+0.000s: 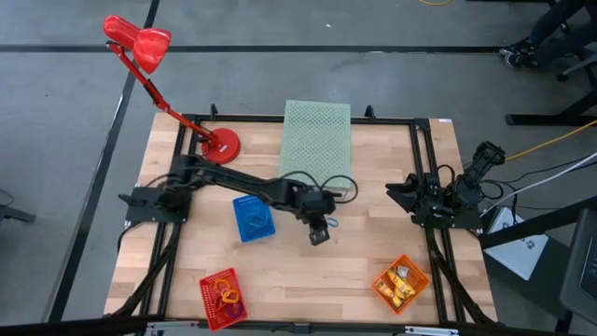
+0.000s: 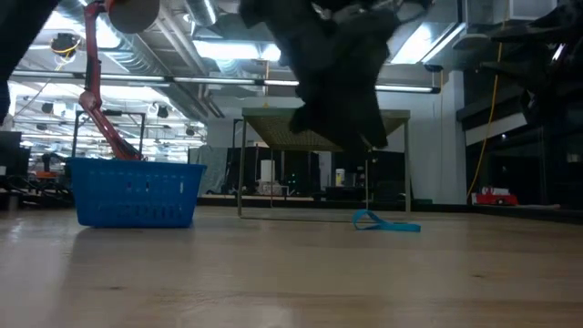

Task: Pick & Place Office Desk Supplies
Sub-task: Put the blue rubber band into the blue basket

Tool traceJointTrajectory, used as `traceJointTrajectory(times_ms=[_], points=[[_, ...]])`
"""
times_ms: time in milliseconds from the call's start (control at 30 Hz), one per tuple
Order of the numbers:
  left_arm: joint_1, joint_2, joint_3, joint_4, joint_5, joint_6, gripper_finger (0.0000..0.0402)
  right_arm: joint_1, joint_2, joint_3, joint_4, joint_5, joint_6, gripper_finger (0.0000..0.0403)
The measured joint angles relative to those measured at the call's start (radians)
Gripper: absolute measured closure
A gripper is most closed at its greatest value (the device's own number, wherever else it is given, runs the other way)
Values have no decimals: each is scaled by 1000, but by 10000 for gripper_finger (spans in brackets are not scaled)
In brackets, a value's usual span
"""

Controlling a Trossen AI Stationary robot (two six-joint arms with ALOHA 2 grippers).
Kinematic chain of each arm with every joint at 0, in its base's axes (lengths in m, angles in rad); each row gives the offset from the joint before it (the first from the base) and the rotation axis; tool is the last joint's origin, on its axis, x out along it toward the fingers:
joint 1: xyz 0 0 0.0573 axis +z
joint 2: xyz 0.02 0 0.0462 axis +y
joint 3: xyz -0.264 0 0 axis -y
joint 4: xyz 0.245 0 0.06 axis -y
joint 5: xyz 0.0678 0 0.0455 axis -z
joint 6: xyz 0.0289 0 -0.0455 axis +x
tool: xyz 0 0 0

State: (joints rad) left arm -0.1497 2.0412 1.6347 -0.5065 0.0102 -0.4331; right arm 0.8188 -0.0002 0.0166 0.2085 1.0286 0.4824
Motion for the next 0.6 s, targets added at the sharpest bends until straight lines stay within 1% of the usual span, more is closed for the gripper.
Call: traceJointTrajectory(times_ms=[100, 200, 400, 533, 600], points=[[-1, 68, 85, -65, -16, -9, 242, 0, 0, 0, 0, 0, 0, 225], [-5, 117, 134, -108, -46, -26, 242, 0, 0, 0, -1, 0, -1, 225], [-4, 138, 137, -116, -49, -86, 242, 0, 0, 0, -7, 0, -3, 225], [-6, 138, 138, -138, -116, -102, 242, 0, 0, 0, -20, 0, -3, 225], [-6, 138, 138, -154, -127, -99, 242, 0, 0, 0, -25, 0, -3, 225]])
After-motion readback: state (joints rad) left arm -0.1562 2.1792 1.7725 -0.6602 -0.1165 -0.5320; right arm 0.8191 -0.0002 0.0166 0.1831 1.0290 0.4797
